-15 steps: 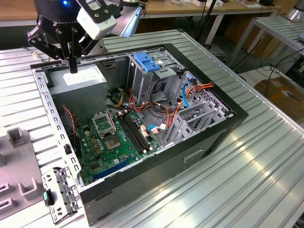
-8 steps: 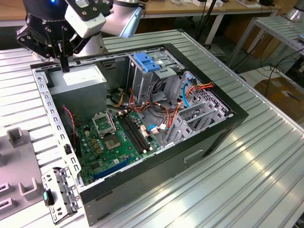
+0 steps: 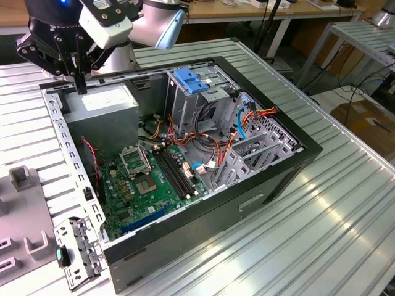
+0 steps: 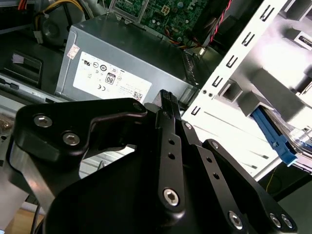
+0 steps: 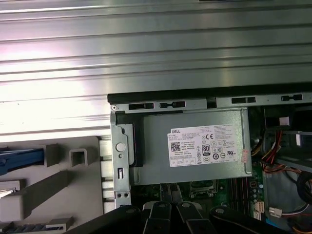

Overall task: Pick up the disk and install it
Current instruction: 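Reach for the disk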

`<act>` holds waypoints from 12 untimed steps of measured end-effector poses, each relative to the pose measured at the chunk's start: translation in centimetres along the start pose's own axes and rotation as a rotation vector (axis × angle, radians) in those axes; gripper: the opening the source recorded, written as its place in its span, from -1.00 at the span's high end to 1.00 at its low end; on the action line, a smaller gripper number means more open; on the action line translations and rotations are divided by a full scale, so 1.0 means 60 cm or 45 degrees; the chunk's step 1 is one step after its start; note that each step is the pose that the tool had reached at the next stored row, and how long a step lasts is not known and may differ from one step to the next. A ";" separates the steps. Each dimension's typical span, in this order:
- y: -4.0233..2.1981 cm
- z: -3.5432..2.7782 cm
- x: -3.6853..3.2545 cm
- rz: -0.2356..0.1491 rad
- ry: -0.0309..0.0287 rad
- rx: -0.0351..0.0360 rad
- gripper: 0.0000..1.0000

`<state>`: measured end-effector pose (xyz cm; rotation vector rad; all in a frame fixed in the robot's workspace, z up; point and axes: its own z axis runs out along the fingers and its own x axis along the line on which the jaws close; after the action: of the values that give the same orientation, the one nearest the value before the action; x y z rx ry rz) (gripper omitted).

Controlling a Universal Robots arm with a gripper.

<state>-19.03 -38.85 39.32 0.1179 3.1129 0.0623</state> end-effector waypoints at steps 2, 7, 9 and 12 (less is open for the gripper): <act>0.000 0.000 0.000 0.000 0.0000 0.0000 0.79; 0.000 0.000 0.002 0.000 -0.0001 -0.0002 0.79; 0.000 0.000 0.005 0.000 0.0000 0.0000 0.79; -0.001 0.000 0.012 0.000 0.0000 0.0000 0.79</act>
<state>-19.77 -38.85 39.33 0.1180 3.1129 0.0623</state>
